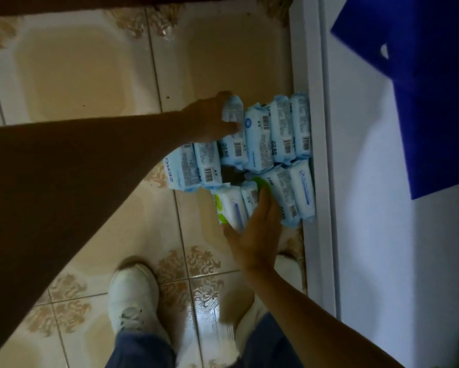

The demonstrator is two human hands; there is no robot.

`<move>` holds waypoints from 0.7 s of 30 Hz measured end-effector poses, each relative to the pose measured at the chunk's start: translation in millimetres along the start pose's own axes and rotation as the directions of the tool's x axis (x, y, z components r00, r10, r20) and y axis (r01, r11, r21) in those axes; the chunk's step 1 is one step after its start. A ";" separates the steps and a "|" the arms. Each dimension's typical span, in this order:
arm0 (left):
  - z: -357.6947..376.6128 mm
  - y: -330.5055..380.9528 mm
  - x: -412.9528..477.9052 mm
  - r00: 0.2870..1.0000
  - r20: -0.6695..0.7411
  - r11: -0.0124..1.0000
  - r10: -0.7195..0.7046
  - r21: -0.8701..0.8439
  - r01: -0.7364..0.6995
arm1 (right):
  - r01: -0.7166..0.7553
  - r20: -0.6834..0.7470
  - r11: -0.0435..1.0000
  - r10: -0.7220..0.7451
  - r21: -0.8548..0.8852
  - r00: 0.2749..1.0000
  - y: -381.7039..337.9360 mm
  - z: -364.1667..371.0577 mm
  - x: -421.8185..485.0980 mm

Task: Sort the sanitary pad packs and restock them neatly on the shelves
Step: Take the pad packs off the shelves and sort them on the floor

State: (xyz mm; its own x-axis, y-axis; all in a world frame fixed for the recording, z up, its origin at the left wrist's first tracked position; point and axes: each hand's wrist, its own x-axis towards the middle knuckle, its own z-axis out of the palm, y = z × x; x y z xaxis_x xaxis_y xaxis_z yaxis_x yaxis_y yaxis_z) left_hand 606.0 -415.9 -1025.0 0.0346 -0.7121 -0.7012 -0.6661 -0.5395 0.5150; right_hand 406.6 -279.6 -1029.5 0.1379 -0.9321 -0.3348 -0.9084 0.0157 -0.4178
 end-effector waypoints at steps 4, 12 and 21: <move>11.8 -4.3 -13.3 0.999 -0.032 0.995 0.035 0.100 -0.032 | 0.215 0.000 0.964 -0.218 -0.159 0.976 6.5 -11.1 -9.7; 26.1 -17.0 -31.7 0.986 -0.148 0.938 0.075 0.347 -0.019 | 0.683 0.796 0.722 -0.346 -0.113 0.497 15.1 -26.9 -45.7; -7.0 11.3 -45.9 1.000 -0.006 0.987 0.014 0.160 -0.013 | 0.527 0.863 0.828 -0.112 -0.193 0.492 7.4 -46.3 22.9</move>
State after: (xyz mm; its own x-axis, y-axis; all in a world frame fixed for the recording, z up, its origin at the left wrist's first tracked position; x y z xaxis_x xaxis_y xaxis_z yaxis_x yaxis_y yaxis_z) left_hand 602.1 -392.5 -983.5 0.0292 -0.7223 -0.6910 -0.7773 -0.4510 0.4386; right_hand 384.7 -317.5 -1001.2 0.5101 -0.1483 -0.8473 -0.7556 -0.5479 -0.3590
